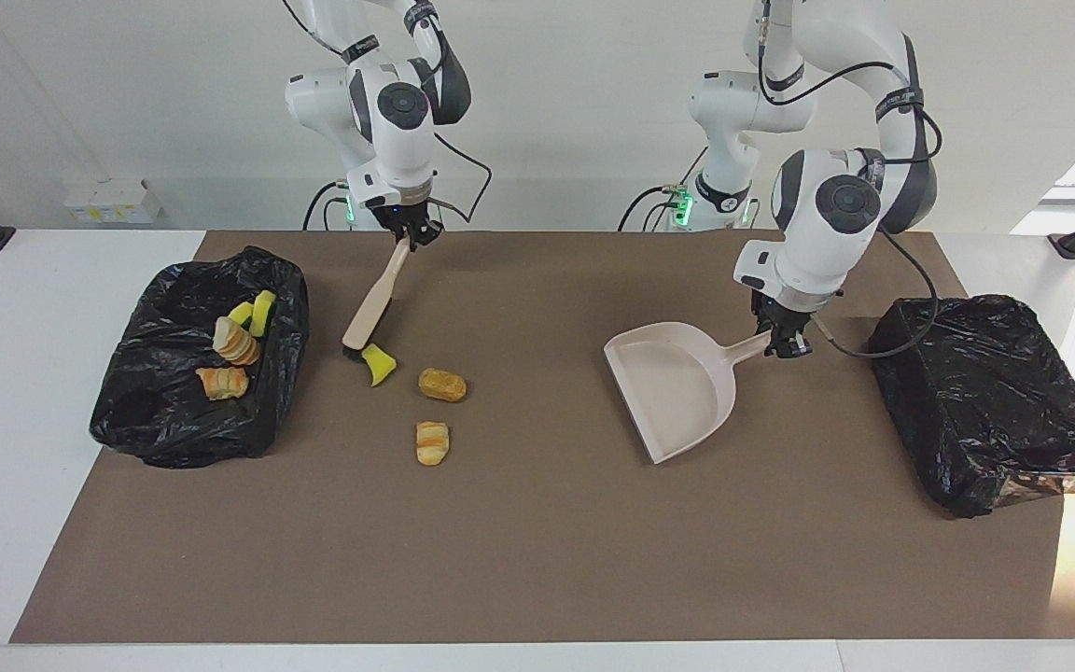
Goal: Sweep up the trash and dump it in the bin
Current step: 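Sweep bread and sponge into the dustpan with the right gripper's brush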
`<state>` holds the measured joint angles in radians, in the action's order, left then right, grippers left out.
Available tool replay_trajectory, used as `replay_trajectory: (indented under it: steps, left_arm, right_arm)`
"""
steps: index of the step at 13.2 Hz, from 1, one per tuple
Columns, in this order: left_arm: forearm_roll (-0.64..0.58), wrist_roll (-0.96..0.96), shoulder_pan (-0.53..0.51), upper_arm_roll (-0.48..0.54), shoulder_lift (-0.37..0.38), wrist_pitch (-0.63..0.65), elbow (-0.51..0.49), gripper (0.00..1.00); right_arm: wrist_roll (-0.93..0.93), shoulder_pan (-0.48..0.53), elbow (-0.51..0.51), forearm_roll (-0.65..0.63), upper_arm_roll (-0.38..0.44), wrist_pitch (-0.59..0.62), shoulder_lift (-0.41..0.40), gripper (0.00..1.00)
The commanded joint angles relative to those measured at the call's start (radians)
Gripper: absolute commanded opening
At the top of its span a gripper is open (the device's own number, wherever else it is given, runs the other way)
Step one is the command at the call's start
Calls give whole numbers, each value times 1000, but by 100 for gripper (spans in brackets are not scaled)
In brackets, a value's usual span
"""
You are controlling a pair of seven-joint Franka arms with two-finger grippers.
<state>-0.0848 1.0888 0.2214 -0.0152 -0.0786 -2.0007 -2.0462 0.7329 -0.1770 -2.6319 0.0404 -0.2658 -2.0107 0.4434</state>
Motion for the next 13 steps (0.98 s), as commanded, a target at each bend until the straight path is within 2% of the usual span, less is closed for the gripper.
replay_trajectory:
  steps: [1, 3, 5, 8, 10, 13]
  left_arm:
    - [-33, 5, 35, 5, 10, -93, -48, 0]
    - [-33, -29, 42, 5, 0, -142, -49, 0]
    - [-33, -55, 44, 5, -1, -159, -49, 0]
    - [-35, -139, 82, 6, -70, -225, -35, 0]
    - [-36, -150, 84, 5, -72, -217, -35, 0]
    - [-38, -162, 126, 6, -64, -167, -37, 0]
  right_arm:
    - [-44, 22, 189, 27, -4, -17, -182, 0]
    - [-24, 13, 294, 27, -6, -37, -312, 0]
    - [-35, 11, 335, 51, -6, -97, -391, 0]
    - [-38, -22, 468, 59, -10, -59, -466, 0]
    - [-35, -80, 573, 68, -10, -16, -518, 0]
    - [-38, -127, 634, 84, -10, 3, -540, 0]
